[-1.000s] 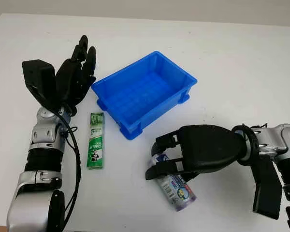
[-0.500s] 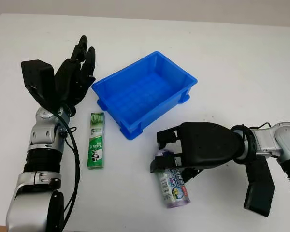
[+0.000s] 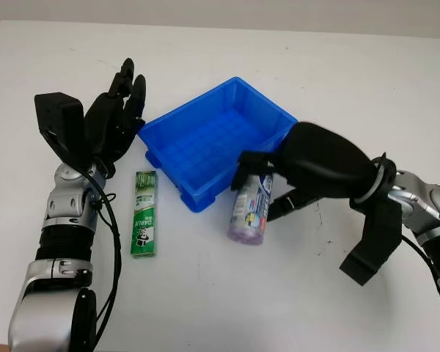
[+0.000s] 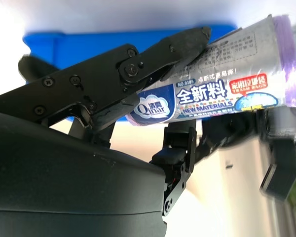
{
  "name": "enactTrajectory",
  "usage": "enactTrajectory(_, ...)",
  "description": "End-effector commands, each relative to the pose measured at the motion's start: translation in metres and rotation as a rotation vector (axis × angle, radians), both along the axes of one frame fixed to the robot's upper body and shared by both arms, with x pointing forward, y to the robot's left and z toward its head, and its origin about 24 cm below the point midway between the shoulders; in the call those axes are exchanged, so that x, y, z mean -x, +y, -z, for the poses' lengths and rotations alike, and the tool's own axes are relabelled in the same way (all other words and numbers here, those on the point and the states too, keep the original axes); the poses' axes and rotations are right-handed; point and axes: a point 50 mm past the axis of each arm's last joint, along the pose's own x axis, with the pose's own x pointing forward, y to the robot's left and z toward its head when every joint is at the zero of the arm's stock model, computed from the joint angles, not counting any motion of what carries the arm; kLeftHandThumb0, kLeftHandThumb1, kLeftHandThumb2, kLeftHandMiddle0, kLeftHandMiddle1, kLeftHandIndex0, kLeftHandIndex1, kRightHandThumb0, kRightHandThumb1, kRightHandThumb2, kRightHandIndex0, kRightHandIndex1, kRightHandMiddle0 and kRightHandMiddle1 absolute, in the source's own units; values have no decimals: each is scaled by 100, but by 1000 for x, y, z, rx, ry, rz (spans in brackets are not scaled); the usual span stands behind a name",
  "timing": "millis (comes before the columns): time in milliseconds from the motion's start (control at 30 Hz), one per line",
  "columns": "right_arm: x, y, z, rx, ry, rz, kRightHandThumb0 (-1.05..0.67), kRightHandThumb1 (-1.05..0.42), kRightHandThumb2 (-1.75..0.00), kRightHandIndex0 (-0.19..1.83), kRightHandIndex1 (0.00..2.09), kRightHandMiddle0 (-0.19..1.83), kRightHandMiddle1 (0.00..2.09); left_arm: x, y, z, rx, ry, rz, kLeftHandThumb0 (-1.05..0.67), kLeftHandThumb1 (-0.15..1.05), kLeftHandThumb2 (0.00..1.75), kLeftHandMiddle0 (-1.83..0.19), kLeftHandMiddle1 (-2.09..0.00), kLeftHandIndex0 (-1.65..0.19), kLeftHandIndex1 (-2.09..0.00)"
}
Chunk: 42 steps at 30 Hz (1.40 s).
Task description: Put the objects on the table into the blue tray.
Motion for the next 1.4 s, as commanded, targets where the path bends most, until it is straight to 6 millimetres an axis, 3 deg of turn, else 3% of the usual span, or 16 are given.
enactTrajectory(0, 1, 1, -11, -42, -13, -5, -49, -104, -6, 137, 195, 121, 207, -2, 1, -8, -12, -20, 0, -68, 105, 60, 19, 0, 19, 0)
enactTrajectory(133, 1, -1, -22, -133, 28, -5, -46, -104, -8, 137, 208, 125, 209, -2, 2, -8, -17, -16, -1, -68, 105, 61, 19, 0, 19, 0)
enactTrajectory(267, 4, -6, -40, -182, 71, -4, -43, -105, -18, 132, 209, 122, 209, -2, 3, -9, -18, -16, -2, -68, 105, 61, 19, 0, 19, 0)
enactTrajectory(500, 8, -12, -73, -352, 73, 34, -41, -105, -20, 129, 209, 118, 209, -4, 2, -8, -27, -13, 7, -70, 105, 60, 19, 0, 19, 0)
enactTrajectory(700, -15, -11, -96, -489, -24, 180, -38, -105, -27, 137, 209, 116, 209, -5, 0, -7, -31, -13, 4, -71, 105, 59, 19, 0, 19, 0)
enactTrajectory(767, -28, -8, -96, -507, -48, 242, -40, -105, -30, 142, 209, 111, 209, -5, 0, -6, -36, -12, 5, -71, 105, 60, 19, 0, 19, 0)
enactTrajectory(867, -50, -1, -89, -548, -37, 293, -40, -105, -32, 136, 209, 81, 209, -5, -1, -5, -34, -8, 1, -72, 105, 59, 19, 0, 19, 0)
enactTrajectory(1067, -86, 19, -69, -544, 41, 391, -40, -105, -34, 116, 209, 76, 209, -4, -2, -3, -34, -4, -4, -71, 105, 60, 19, 0, 19, 0)
enactTrajectory(1200, -98, 32, -55, -469, 90, 416, -45, -105, -31, 115, 209, 75, 209, -3, -1, -1, -22, -14, -9, -70, 105, 59, 19, 0, 19, 0)
enactTrajectory(1267, -101, 37, -48, -392, 138, 427, -48, -105, -31, 105, 209, 71, 209, -2, 0, 0, -19, -17, -10, -70, 105, 59, 19, 0, 19, 0)
enactTrajectory(1367, -103, 39, -40, -285, 224, 409, -51, -105, -23, 65, 209, 38, 209, -1, 1, 1, -14, -20, -18, -69, 105, 59, 19, 0, 19, 0)
